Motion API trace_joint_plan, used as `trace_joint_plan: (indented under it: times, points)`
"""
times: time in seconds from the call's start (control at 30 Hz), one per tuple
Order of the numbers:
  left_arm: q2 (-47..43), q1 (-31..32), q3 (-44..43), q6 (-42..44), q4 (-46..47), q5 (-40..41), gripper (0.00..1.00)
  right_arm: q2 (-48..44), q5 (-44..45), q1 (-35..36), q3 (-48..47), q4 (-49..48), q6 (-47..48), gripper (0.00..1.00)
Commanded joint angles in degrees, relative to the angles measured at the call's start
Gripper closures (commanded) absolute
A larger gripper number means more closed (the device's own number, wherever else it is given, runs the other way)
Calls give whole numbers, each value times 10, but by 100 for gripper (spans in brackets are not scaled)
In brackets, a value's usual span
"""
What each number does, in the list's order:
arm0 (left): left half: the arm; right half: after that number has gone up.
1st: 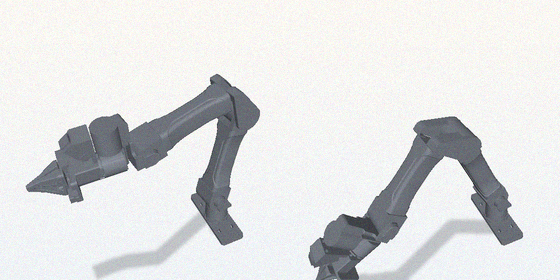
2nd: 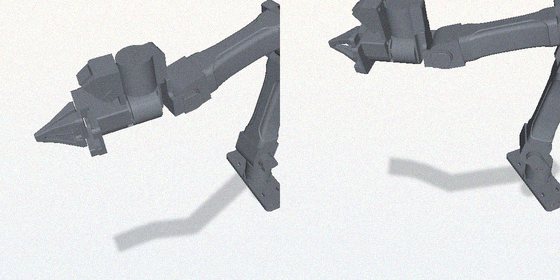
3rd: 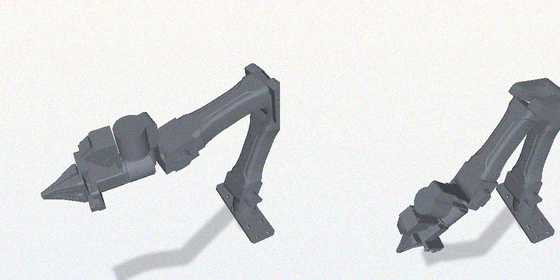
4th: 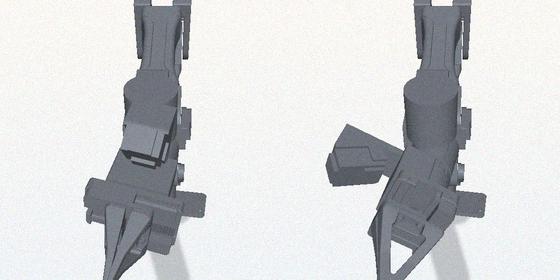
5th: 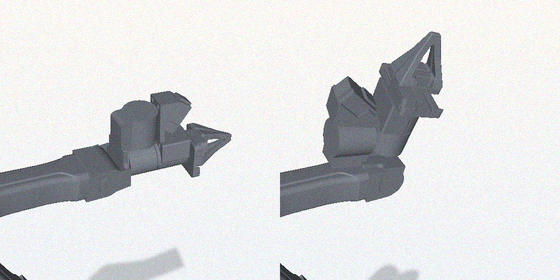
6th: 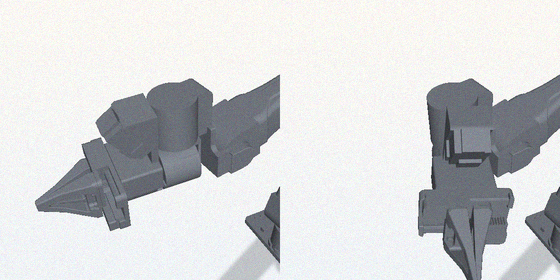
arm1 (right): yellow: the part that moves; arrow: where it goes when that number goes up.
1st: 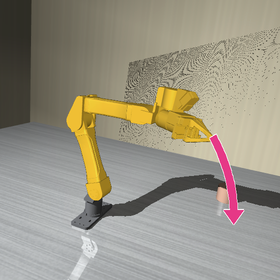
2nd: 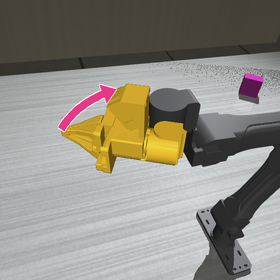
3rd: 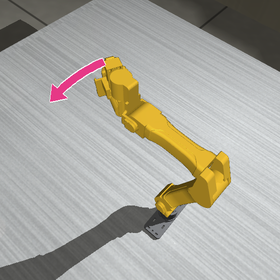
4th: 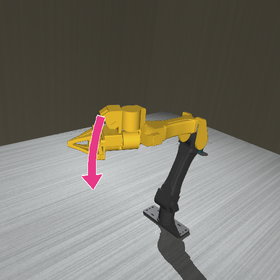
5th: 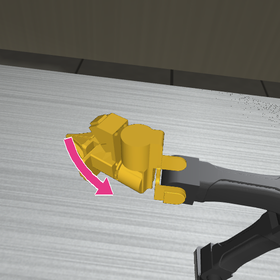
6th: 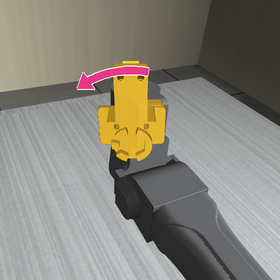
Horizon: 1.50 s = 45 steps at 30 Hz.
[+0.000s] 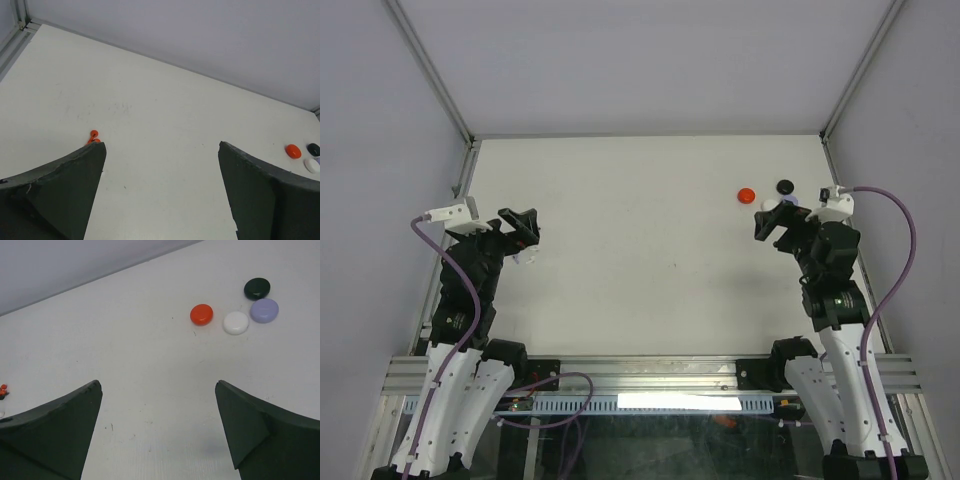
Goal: Insert the wireless bluetooth earbuds into the charging case
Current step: Pick up the charging case at the center of the board.
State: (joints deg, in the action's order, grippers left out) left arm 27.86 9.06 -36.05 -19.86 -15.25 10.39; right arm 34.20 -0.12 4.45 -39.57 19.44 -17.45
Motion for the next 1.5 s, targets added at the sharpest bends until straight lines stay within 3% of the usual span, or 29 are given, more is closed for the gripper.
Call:
trace_joint_plan:
  times: [0.0,0.3,0.47,0.83,1.03,1.17,1.47]
  points:
    - [-4,0,0,22,35,-4,1,17,23,3,-13,-20,4,1]
    - [-15,0,6,29,38,-6,1,68,62,3,-24,-21,-5,1]
    - [-21,-1,8,27,37,1,1,171,80,2,-70,19,-7,0]
    - [-22,-2,11,14,38,-7,1,377,115,-64,-89,-78,-27,7]
    - [-20,-6,12,14,37,-19,1,509,101,-81,-154,-118,-8,12]
    - [-14,-8,12,14,38,-22,1,581,47,-88,-202,-112,6,15]
    - [-2,-18,10,17,38,-28,1,722,59,-89,-311,-71,33,21]
